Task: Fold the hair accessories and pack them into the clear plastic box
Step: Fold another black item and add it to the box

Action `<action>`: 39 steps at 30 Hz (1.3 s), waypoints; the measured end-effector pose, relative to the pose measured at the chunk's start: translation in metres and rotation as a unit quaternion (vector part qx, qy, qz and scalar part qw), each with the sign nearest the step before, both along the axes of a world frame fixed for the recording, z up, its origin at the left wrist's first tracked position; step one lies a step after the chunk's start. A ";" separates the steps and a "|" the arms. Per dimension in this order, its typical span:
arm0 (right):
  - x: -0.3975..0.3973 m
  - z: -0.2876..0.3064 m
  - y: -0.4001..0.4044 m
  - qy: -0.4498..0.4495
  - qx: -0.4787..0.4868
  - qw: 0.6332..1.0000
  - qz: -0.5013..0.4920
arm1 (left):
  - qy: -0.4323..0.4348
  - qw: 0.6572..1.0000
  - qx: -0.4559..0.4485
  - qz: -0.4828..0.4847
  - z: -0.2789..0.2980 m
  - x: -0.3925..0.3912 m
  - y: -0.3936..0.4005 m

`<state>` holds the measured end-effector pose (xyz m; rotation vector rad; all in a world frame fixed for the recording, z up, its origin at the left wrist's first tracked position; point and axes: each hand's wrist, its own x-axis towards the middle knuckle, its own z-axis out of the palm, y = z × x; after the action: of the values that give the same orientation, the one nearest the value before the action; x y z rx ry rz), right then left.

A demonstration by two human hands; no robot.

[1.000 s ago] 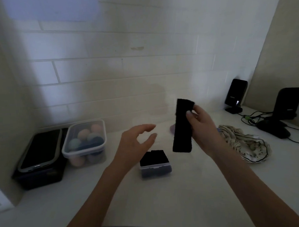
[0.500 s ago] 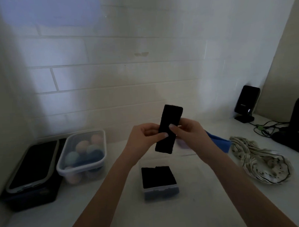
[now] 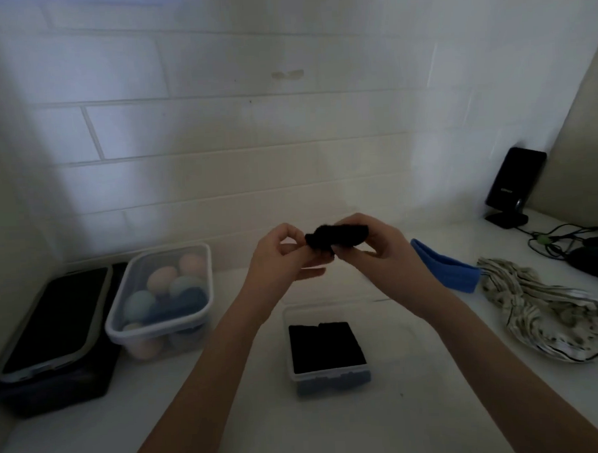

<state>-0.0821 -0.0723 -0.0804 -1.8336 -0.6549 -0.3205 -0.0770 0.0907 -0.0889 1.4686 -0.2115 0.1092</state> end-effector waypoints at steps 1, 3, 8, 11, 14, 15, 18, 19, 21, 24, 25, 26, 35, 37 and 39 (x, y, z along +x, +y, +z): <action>0.000 -0.001 0.000 -0.008 -0.002 1.000 0.006 | 0.035 0.998 -0.050 -0.013 0.002 0.000 0.001; -0.001 -0.003 0.001 -0.029 -0.022 0.999 0.028 | 0.103 0.981 -0.160 -0.048 0.007 0.001 0.003; -0.004 -0.005 0.001 -0.085 -0.145 0.985 0.034 | 0.074 0.986 -0.150 -0.021 -0.002 0.004 0.006; -0.008 -0.001 0.002 -0.088 -0.141 0.985 0.035 | 0.062 0.985 -0.159 -0.036 -0.004 0.001 0.005; -0.006 0.000 0.000 -0.038 -0.105 0.993 0.026 | 0.038 0.987 -0.151 -0.040 -0.006 0.000 0.005; -0.004 -0.001 -0.001 -0.023 -0.088 0.996 0.015 | 0.029 0.988 -0.148 -0.035 -0.006 0.000 0.004; -0.002 -0.001 0.001 0.015 -0.019 0.999 -0.023 | 0.011 0.991 -0.134 -0.026 -0.010 0.001 0.001; -0.002 0.000 0.002 0.029 0.007 0.999 -0.035 | 0.005 0.992 -0.121 -0.024 -0.011 0.001 0.000; 0.000 0.001 0.002 0.040 0.038 0.997 -0.053 | -0.011 0.996 -0.081 -0.023 -0.013 0.002 -0.002; 0.002 -0.001 0.001 0.070 0.060 0.995 -0.029 | -0.033 0.998 -0.017 -0.042 -0.013 0.000 -0.005; 0.002 -0.002 0.001 0.085 0.064 0.994 -0.018 | -0.035 0.998 -0.007 -0.052 -0.012 -0.001 -0.006; 0.002 -0.002 0.001 0.096 0.067 0.993 -0.010 | -0.034 0.998 -0.005 -0.060 -0.012 -0.002 -0.007; 0.001 -0.002 0.002 0.058 0.071 0.994 -0.063 | -0.043 0.996 0.018 -0.077 -0.012 -0.005 -0.007; 0.001 -0.004 0.003 0.054 0.071 0.993 -0.080 | -0.041 0.995 0.024 -0.084 -0.011 -0.005 -0.007; 0.001 -0.004 0.004 0.043 0.066 0.992 -0.099 | -0.038 0.995 0.029 -0.087 -0.011 -0.005 -0.006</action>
<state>-0.0815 -0.0680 -0.0839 -1.7772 -0.3826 -0.4033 -0.0824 0.0843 -0.0994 1.4983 -0.4068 0.0177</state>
